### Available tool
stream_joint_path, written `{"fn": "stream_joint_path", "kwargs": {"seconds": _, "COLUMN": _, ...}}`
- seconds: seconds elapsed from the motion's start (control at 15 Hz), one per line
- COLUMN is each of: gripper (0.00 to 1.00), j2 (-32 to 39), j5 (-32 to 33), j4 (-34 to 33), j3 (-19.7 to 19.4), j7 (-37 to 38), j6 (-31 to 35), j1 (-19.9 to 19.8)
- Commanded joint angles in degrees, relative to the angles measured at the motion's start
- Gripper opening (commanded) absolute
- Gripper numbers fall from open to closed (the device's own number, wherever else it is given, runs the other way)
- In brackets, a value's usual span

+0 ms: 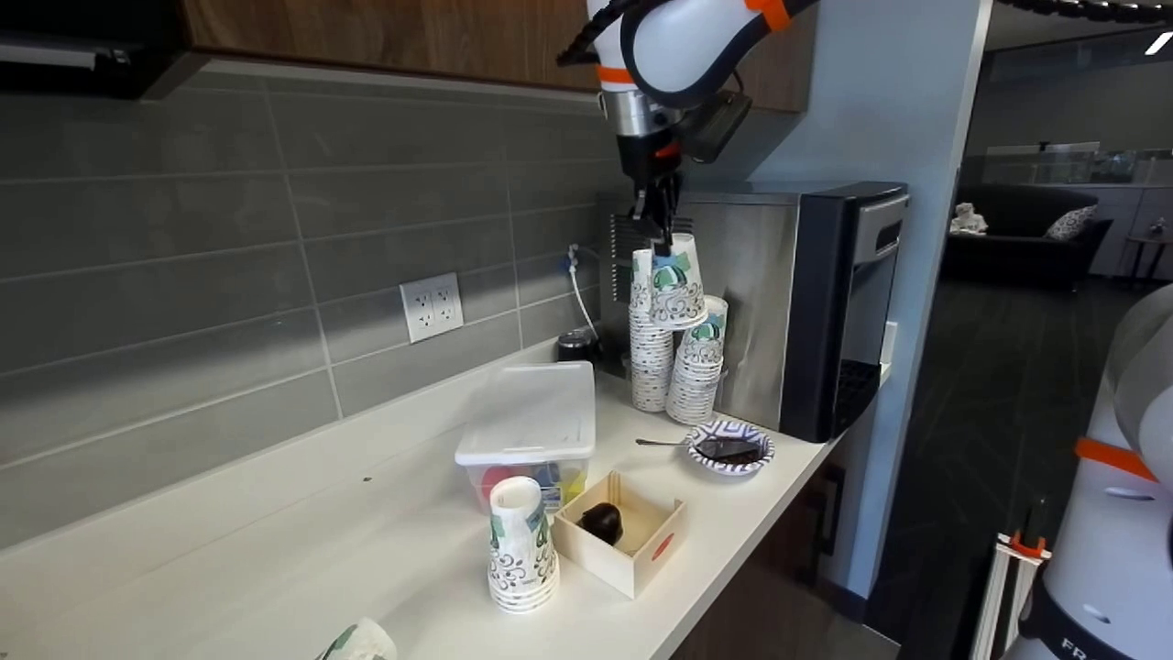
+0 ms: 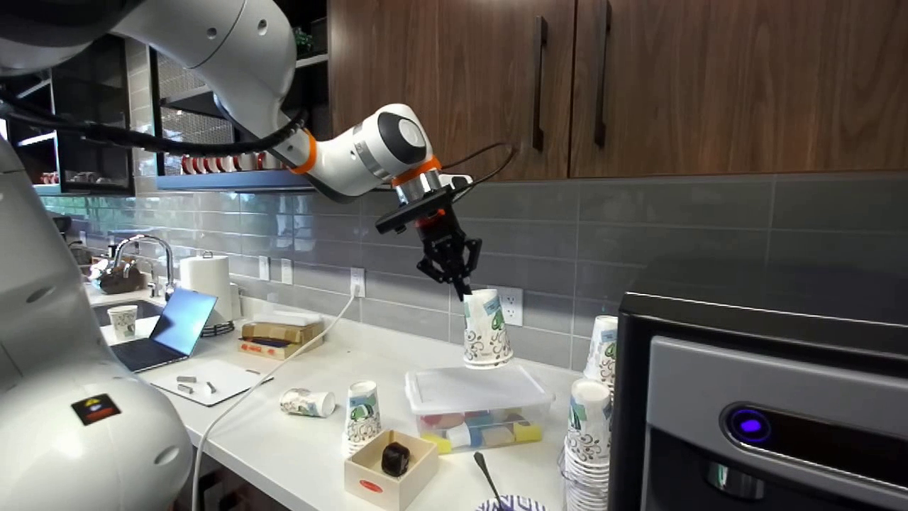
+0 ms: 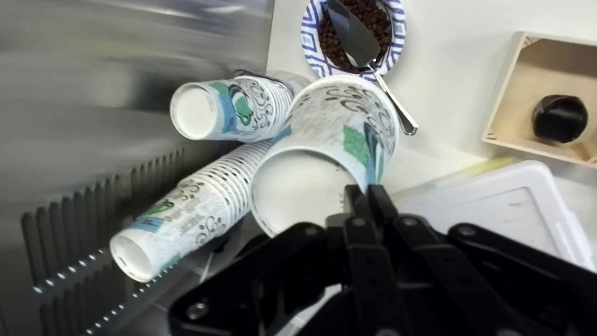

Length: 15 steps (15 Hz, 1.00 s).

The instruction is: Remove some paper cups from the pile on the right and put them on the paper cups on the left

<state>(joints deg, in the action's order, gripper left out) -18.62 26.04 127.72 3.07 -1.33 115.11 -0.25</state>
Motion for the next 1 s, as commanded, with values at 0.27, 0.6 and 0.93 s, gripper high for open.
{"fn": "stream_joint_path", "kwargs": {"seconds": 0.27, "gripper": 0.02, "j2": 2.74, "j5": -3.85, "j4": 2.99, "j3": 0.71, "j7": -15.67, "j6": 7.02, "j1": 6.74}}
{"fn": "stream_joint_path", "kwargs": {"seconds": 0.6, "gripper": 0.02, "j2": 5.68, "j5": -7.06, "j4": 3.28, "j3": 1.27, "j7": -27.53, "j6": 10.67, "j1": 10.11}}
{"fn": "stream_joint_path", "kwargs": {"seconds": 0.93, "gripper": 0.02, "j2": 7.80, "j5": -9.37, "j4": 2.45, "j3": 2.97, "j7": -39.03, "j6": 9.72, "j1": 12.99}}
